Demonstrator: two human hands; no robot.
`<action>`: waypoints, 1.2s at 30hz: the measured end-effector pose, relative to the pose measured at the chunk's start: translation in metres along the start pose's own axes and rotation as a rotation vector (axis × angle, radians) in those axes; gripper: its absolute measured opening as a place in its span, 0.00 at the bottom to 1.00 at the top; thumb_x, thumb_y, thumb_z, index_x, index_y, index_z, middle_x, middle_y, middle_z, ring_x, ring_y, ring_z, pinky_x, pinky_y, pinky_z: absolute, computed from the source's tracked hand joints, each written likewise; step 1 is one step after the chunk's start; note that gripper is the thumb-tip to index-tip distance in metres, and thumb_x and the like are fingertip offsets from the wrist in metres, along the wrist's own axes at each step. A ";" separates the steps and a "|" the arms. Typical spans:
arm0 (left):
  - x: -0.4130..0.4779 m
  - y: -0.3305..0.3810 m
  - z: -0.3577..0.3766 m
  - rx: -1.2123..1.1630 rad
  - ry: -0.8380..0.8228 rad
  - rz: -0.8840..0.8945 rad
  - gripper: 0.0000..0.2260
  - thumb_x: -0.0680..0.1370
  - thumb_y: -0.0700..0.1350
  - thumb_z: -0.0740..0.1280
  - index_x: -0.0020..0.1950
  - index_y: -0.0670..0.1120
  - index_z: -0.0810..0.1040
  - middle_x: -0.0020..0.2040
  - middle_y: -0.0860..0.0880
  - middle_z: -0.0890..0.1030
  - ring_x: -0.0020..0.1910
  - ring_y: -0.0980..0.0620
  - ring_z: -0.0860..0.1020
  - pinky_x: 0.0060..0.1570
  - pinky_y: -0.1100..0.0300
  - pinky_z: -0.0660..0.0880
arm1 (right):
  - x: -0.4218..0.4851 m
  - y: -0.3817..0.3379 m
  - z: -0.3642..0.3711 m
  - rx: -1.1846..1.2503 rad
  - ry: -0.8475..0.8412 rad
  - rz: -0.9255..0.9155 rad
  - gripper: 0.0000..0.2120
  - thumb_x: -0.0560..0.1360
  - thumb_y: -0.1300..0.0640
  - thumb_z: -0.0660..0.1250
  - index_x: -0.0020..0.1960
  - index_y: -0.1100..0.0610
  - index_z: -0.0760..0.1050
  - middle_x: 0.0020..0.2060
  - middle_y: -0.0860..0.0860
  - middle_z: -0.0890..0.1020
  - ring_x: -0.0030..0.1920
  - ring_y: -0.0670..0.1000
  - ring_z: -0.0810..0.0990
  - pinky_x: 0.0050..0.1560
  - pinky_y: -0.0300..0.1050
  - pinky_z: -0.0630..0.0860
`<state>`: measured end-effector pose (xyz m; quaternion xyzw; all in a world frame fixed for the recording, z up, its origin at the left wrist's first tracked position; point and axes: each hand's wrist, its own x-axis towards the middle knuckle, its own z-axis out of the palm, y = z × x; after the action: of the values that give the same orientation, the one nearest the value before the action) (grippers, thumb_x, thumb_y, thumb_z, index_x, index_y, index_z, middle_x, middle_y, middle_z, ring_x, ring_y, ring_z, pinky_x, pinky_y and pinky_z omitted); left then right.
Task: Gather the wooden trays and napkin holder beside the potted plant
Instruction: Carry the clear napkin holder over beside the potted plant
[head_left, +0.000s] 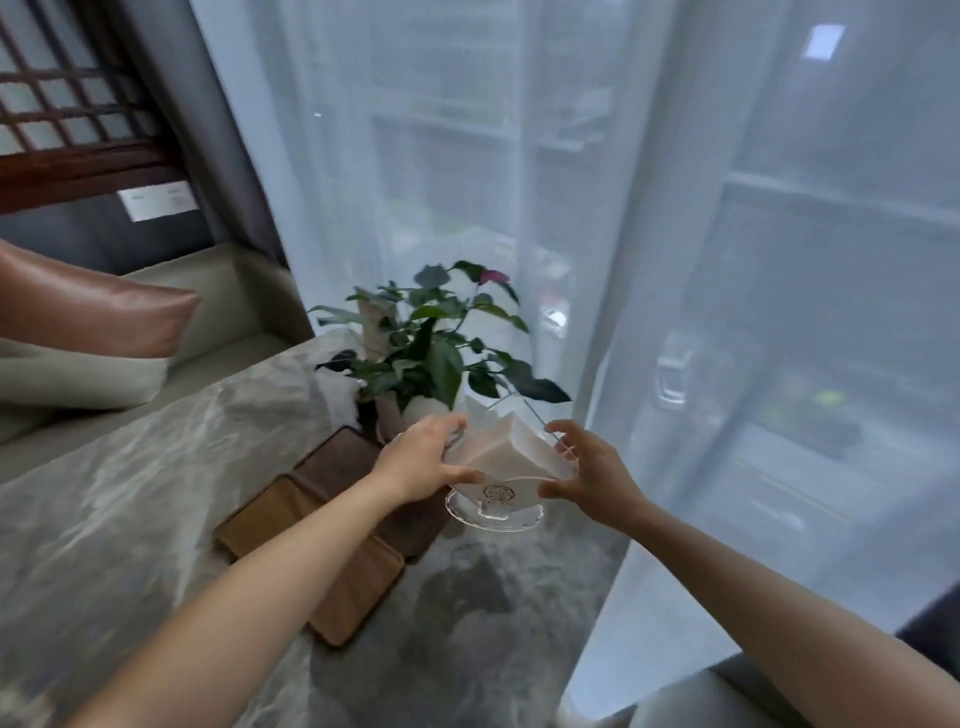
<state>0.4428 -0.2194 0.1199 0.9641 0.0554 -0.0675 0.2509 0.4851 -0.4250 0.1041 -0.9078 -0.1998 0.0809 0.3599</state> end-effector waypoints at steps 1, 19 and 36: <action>0.008 0.008 0.004 -0.009 -0.021 0.011 0.33 0.69 0.55 0.74 0.70 0.47 0.67 0.65 0.44 0.74 0.62 0.45 0.75 0.62 0.50 0.72 | 0.000 0.008 -0.005 0.002 0.012 0.021 0.33 0.64 0.62 0.77 0.65 0.58 0.68 0.51 0.55 0.75 0.49 0.50 0.71 0.50 0.40 0.67; 0.110 0.069 0.069 0.015 -0.289 0.042 0.34 0.72 0.47 0.73 0.74 0.49 0.62 0.70 0.41 0.68 0.67 0.43 0.70 0.65 0.51 0.70 | 0.015 0.097 -0.023 -0.035 0.062 0.282 0.34 0.65 0.60 0.75 0.66 0.57 0.64 0.59 0.58 0.75 0.56 0.56 0.74 0.52 0.46 0.70; 0.123 0.070 0.085 0.101 -0.317 0.100 0.35 0.78 0.45 0.65 0.78 0.52 0.47 0.77 0.44 0.59 0.74 0.44 0.63 0.70 0.52 0.64 | 0.023 0.109 -0.009 -0.127 0.048 0.354 0.33 0.68 0.57 0.72 0.68 0.59 0.60 0.61 0.58 0.73 0.58 0.59 0.73 0.54 0.53 0.74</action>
<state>0.5649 -0.3125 0.0606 0.9543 -0.0365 -0.2087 0.2110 0.5417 -0.4927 0.0361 -0.9514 -0.0331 0.1083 0.2864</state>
